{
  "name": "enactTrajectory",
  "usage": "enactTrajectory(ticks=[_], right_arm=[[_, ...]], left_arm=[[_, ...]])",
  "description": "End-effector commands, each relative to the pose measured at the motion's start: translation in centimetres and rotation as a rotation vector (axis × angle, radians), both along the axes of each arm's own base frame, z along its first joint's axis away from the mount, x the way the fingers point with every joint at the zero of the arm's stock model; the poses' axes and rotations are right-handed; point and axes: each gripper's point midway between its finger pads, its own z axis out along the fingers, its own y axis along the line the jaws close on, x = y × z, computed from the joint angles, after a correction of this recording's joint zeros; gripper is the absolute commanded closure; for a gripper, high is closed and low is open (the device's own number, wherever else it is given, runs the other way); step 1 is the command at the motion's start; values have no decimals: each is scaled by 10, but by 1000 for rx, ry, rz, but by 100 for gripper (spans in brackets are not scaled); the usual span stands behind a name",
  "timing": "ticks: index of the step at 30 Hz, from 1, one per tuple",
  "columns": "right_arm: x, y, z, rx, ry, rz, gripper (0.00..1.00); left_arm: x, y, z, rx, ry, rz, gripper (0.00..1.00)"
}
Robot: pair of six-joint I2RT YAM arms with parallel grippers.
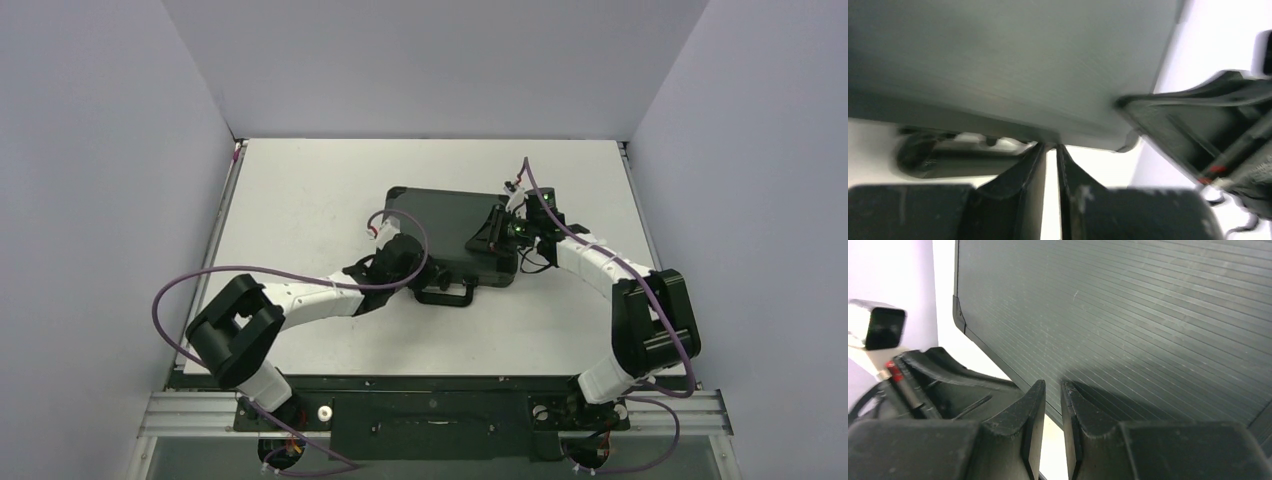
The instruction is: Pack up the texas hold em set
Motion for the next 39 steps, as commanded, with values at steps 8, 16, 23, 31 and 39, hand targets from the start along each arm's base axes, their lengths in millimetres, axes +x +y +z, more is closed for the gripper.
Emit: enactTrajectory(ticks=[8, 16, 23, 31, 39], right_arm=[[-125, -76, -134, -467, 539, 16, 82], [-125, -75, -134, -465, 537, 18, 82], [-124, -75, -135, -466, 539, 21, 82], [-124, -75, -134, -466, 537, 17, 82], [-113, -74, -113, -464, 487, 4, 82]], left_arm=[[81, -27, 179, -354, -424, 137, 85], [69, -21, 177, -254, -424, 71, 81], [37, 10, 143, -99, -402, 7, 80], [9, 34, 126, 124, -444, -145, 59], [22, 44, 147, 232, -542, -194, 41]])
